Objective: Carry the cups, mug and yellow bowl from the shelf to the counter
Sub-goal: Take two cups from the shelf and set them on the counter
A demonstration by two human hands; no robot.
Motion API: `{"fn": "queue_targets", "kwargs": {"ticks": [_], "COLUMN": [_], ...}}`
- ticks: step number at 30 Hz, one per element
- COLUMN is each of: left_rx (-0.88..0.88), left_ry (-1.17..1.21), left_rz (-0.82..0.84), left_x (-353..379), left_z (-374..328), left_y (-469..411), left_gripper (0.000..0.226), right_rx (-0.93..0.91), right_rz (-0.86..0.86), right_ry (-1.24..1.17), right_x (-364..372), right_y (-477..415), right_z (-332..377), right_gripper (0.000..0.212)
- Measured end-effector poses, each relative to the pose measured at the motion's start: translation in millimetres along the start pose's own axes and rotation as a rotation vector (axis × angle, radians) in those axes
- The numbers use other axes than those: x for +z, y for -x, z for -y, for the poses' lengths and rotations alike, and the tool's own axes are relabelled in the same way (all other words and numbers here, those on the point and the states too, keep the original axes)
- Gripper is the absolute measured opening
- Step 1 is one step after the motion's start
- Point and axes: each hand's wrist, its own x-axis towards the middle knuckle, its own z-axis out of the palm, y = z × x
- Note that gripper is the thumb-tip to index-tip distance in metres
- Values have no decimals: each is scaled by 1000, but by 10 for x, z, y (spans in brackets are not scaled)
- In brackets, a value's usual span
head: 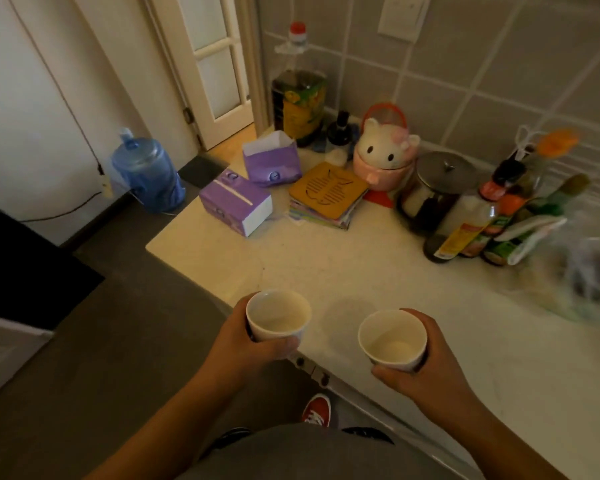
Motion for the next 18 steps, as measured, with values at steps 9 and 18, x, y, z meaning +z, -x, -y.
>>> {"fn": "queue_targets", "kwargs": {"ticks": [9, 18], "left_rx": [50, 132], "left_ry": [-75, -203], "left_rz": [133, 179], "left_x": [163, 313], "left_z": [-222, -323], "left_y": [-898, -1588], "left_gripper": [71, 78], "right_rx": [72, 220], "right_rz": [-163, -386], "right_ry": [10, 68], "right_x": [26, 78], "right_y": [-445, -735], "right_z": [13, 63], "right_gripper": [85, 83]}}
